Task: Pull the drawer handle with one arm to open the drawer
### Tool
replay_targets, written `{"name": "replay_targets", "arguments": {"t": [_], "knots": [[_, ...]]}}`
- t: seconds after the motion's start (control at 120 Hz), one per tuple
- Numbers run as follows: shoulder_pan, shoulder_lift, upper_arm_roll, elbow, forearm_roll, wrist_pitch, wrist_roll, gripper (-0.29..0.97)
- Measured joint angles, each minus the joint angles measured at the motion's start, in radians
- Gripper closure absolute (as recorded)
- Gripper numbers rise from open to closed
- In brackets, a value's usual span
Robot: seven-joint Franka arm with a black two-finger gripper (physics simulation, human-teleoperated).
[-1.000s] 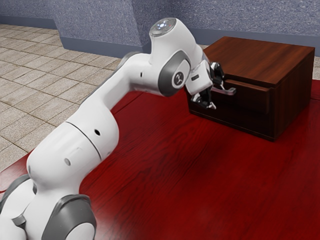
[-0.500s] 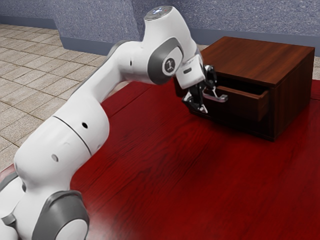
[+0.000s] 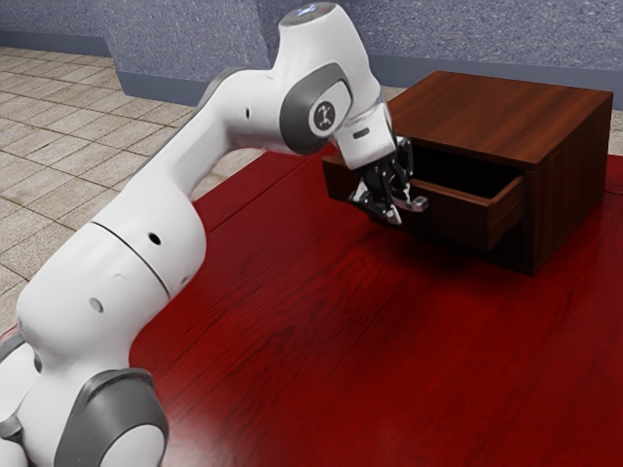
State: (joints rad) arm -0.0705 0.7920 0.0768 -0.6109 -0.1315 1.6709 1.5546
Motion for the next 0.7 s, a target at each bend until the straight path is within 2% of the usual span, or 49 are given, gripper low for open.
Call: {"name": "replay_targets", "arguments": {"t": [0.225,0.367,0.7], "knots": [[-0.005,-0.006,0.004,-0.006,-0.001,-0.026,-0.014,0.71],[-0.016,-0.049,0.014,-0.047,0.002,-0.044,-0.021,0.75],[-0.04,-0.195,0.032,-0.273,0.005,-0.03,-0.041,0.67]]}}
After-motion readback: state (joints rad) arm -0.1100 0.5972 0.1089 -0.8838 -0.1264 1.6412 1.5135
